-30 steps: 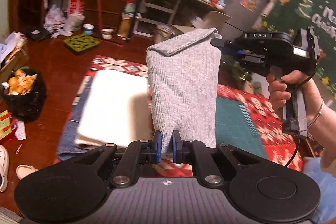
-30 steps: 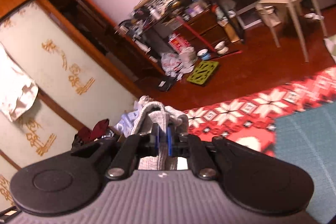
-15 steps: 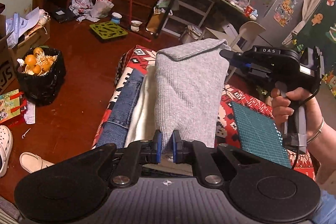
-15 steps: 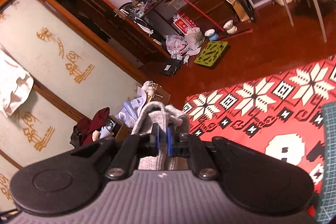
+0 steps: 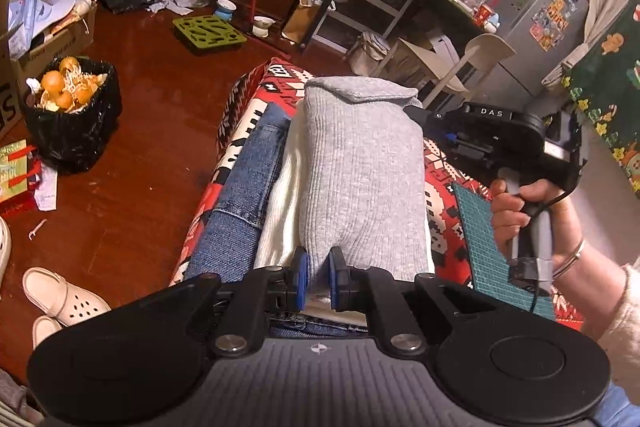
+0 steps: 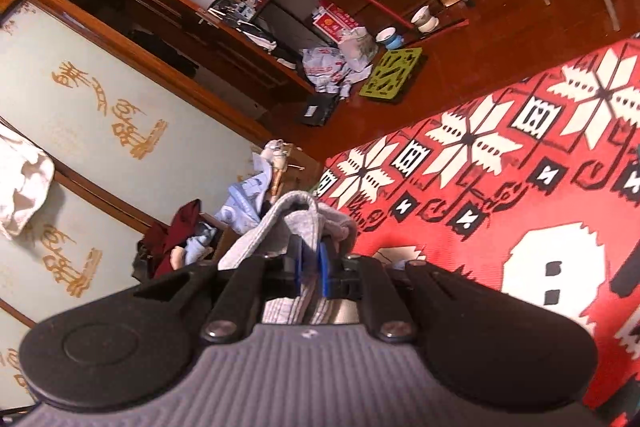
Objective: Fold clothes
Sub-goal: 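Lift the folded shirt with both tools and carry it to the clothes stack, then lower the folded shirt onto the stack and open both tools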
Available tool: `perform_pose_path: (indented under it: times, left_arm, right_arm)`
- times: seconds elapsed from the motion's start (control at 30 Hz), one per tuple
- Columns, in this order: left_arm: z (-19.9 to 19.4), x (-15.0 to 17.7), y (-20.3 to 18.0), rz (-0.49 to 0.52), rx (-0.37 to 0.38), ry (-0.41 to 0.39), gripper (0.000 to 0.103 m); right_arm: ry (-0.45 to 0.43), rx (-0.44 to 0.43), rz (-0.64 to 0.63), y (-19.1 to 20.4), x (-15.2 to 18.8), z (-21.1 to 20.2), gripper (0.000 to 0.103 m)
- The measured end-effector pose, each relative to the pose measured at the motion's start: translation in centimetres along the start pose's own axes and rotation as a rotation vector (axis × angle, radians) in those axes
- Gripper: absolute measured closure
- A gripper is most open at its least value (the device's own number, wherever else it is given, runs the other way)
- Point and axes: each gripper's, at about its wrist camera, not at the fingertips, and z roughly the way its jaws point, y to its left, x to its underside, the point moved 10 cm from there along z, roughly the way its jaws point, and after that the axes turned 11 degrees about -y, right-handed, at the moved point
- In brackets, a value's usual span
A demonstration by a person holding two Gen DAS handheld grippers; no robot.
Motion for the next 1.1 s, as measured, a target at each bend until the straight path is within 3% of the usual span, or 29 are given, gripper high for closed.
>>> perform_pose_path:
  times: [0.23,0.6,0.67,0.8,0.83,1.1]
  left_arm:
    - [-0.4,0.0,-0.4,-0.032,0.017,-0.002,0.090]
    - [-0.1,0.1,0.3,-0.102,0.022,-0.006,0.090]
    - [0.0,0.1,0.5,-0.121,0.024,-0.005,0.090]
    - [0.1,0.1,0.7,-0.146,0.032,-0.005,0.090]
    - [0.1,0.1,0.8,-0.151,0.034,-0.006,0.090]
    - [-0.7,0.2,0.4,-0.103,0.046,-0.012,0.092]
  right_arm:
    - [0.009,-0.032,-0.037,1.2,0.6,-2.6,0.072]
    - [0.309,-0.138,0.000,4.7,11.4,-8.6,0.070]
    - [0.324,-0.134,0.007,4.7,12.5,-8.9,0.070]
    - [0.317,-0.108,0.019,4.4,14.0,-8.5,0.074]
    - [0.304,-0.103,0.016,4.3,14.0,-8.4,0.093]
    - [0.277,-0.088,-0.027,5.2,14.8,-10.4,0.094]
